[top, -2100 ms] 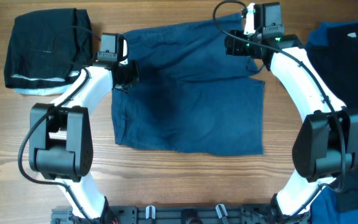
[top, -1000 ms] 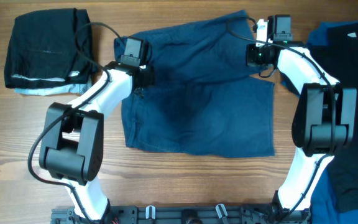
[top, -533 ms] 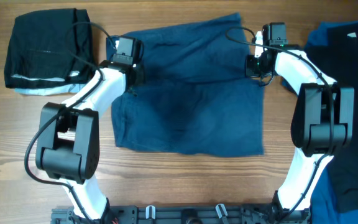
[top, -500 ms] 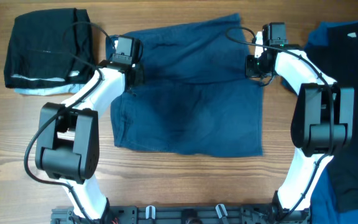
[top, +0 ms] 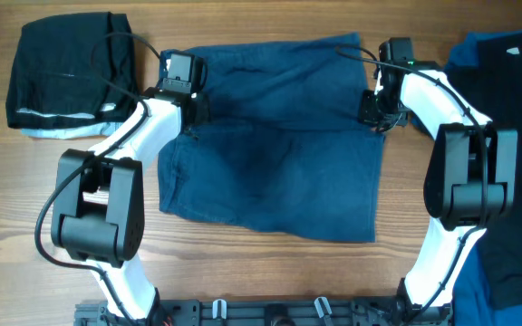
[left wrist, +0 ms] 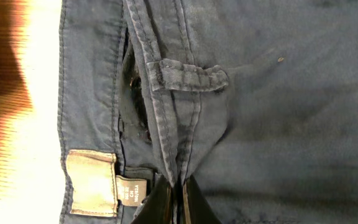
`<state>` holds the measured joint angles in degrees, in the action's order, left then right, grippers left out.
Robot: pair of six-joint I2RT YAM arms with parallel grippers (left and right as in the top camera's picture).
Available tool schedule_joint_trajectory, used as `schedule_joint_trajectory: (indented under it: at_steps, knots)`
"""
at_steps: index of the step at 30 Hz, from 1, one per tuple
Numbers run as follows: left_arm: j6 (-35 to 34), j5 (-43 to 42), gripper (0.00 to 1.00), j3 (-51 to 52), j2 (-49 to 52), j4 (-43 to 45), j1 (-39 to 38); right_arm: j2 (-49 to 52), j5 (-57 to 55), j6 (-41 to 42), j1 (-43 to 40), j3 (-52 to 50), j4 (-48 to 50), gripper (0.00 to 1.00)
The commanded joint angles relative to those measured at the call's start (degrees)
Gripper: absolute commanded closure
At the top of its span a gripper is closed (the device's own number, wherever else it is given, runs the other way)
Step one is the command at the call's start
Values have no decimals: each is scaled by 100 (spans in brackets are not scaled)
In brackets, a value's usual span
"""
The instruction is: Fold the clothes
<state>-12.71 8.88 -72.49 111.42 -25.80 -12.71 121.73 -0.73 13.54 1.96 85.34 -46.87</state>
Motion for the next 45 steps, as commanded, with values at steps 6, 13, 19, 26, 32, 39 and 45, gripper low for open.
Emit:
schedule_joint_trajectory:
  at_steps: [6, 13, 19, 26, 32, 39, 45]
  knots:
    - [33, 291, 96, 15, -164, -153, 72, -9, -444, 295, -52, -205, -601, 96]
    - [28, 688, 28, -151, -238, -90, 72, -833, -262, -33, -52, 181, -570, 96]
    - [-330, 640, 74, -688, -522, 31, 68, -1534, 188, -50, -52, 297, -22, 86]
    - [-496, -822, 96, -693, -149, 1460, 68, -1364, 1130, -614, -52, 289, 1749, 96]
    - [-597, -820, 95, -693, 584, 1937, 105, -527, 1965, -997, -52, 289, 2570, 96]
    - [-800, -831, 96, -693, 1161, 2374, 367, 752, 2374, -1058, -11, 289, 3748, 96]
    - [-874, -824, 96, -693, 1405, 2367, 490, 1449, 1786, -1047, 2, 286, 5239, 96]
